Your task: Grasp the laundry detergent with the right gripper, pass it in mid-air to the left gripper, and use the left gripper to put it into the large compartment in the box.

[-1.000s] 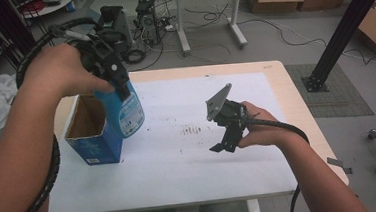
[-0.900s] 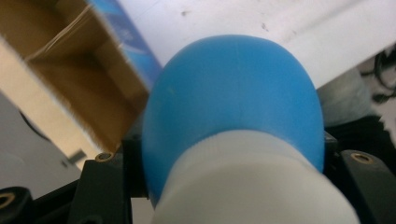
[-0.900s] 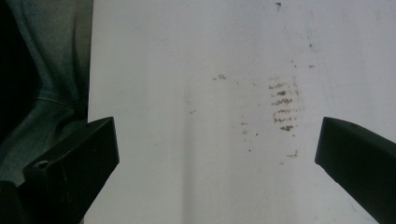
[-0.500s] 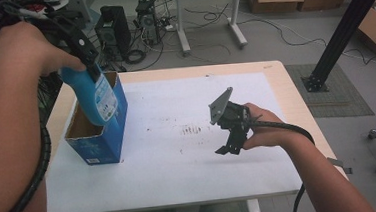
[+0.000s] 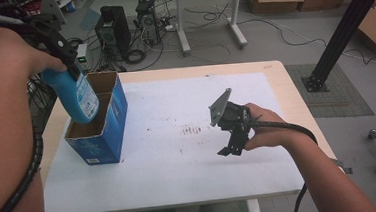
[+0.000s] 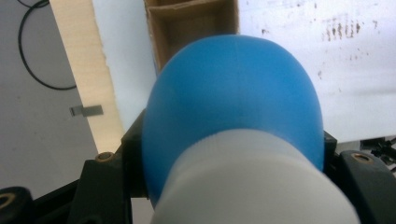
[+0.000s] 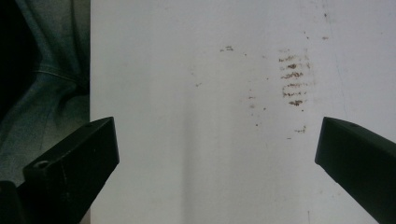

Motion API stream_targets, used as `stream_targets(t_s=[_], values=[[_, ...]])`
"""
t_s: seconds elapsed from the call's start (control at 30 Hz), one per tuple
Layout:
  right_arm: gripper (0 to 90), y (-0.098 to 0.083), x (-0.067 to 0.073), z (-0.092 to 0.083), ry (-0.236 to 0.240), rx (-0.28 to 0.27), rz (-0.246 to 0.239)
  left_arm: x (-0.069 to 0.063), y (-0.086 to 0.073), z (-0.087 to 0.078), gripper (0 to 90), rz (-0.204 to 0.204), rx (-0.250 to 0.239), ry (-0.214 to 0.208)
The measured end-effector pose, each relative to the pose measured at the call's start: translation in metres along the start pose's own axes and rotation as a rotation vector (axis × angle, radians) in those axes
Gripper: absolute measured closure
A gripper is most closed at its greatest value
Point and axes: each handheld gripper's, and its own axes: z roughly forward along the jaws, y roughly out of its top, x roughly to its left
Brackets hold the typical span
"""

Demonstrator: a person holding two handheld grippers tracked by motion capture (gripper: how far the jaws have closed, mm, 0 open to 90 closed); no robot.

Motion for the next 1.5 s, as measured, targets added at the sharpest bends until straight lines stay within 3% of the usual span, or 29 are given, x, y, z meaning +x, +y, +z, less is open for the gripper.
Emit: stream_targets(t_s=[0.37,0.67,0.93,1.5], values=[[0.0,0.000,0.000,0.002,0.003,0.006,0.007,0.004,0.007,0.035,39.0,0.008,0.023,0.017],[0.0,0.003,0.000,0.005,0.009,0.007,0.008,0.008,0.011,0.075,39.0,0.006,0.018,0.021],[0.0,0.003,0.000,0.008,0.017,0.015,0.011,0.012,0.014,0.113,39.0,-0.002,0.045,0.026],[0.0,0.003,-0.001,0.012,0.024,0.008,0.014,0.010,0.013,0.169,39.1,0.002,0.061,0.040]])
